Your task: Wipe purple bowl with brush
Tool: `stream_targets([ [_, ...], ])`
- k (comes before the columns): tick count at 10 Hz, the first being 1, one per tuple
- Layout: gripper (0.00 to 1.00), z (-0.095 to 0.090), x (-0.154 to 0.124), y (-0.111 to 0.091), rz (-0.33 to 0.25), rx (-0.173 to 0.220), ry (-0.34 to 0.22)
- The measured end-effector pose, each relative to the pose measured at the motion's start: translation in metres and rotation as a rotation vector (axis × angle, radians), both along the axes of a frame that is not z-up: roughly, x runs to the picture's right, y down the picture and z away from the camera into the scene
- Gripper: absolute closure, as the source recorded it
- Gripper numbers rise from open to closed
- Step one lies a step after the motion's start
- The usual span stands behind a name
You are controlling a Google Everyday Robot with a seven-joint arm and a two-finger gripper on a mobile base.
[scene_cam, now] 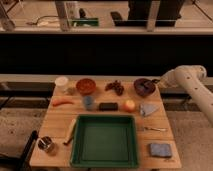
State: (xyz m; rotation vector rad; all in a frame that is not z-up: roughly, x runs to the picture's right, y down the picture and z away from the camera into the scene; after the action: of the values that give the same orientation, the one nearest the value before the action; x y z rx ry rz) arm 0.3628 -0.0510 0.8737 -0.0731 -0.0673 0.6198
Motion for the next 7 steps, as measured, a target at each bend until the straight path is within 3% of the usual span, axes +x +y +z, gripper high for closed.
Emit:
stream_targets([
  [7,1.0,0.0,0.016,0.004,0.006,0.007,0.061],
])
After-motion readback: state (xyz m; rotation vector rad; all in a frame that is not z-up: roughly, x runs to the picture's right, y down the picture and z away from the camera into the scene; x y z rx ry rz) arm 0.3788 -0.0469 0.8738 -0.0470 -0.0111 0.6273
